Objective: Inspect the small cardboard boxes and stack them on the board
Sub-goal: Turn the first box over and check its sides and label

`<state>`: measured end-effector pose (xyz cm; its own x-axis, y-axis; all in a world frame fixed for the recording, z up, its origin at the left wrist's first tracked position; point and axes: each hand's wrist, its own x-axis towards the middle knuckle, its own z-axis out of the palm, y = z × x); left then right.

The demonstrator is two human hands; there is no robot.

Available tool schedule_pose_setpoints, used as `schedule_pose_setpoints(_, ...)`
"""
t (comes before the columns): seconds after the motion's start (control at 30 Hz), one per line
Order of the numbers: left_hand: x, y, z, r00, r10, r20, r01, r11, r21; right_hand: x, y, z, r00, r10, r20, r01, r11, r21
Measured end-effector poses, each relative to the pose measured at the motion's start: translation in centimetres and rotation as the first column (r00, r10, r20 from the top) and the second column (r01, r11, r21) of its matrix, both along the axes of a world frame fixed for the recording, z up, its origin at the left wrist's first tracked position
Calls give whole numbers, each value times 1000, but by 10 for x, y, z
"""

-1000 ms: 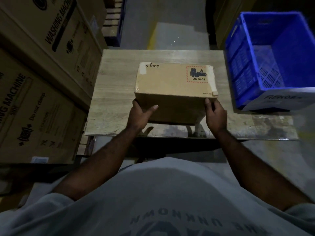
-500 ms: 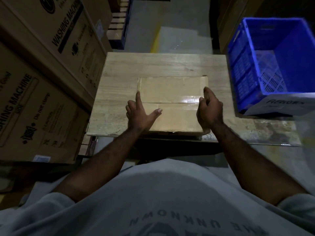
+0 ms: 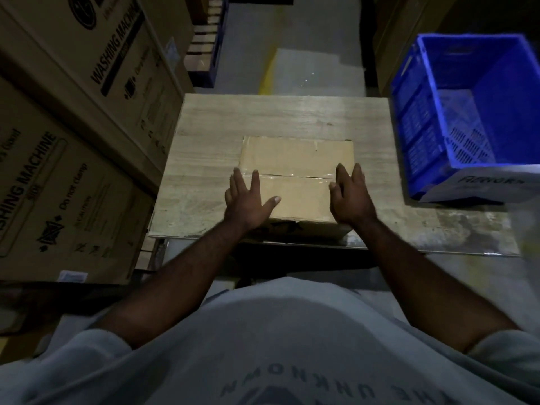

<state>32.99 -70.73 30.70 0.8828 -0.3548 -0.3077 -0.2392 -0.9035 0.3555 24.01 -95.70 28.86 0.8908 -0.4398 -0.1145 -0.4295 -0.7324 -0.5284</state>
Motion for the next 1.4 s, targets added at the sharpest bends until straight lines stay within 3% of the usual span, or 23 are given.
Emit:
schedule_pose_setpoints(0.23,-20,15,-11,983,-170,66,165,983,79,-45,36,-8,986,153,-63,-164,954,-252)
schedule_pose_setpoints(0.4,-18,20,-17,962,-238,135,222,968,120,-50,37,-6,979,168,-119,-197,930,-310)
schedule_pose_setpoints(0.97,-17,19,-22,931,-337,144,294,922,253,-51,38,-14,975,182,-129,-217,908,-359)
schedule_pose_setpoints(1.4,23,1,-3,963,-257,84,239,954,179,-10,19,8,970,136,-203,-200,918,-343)
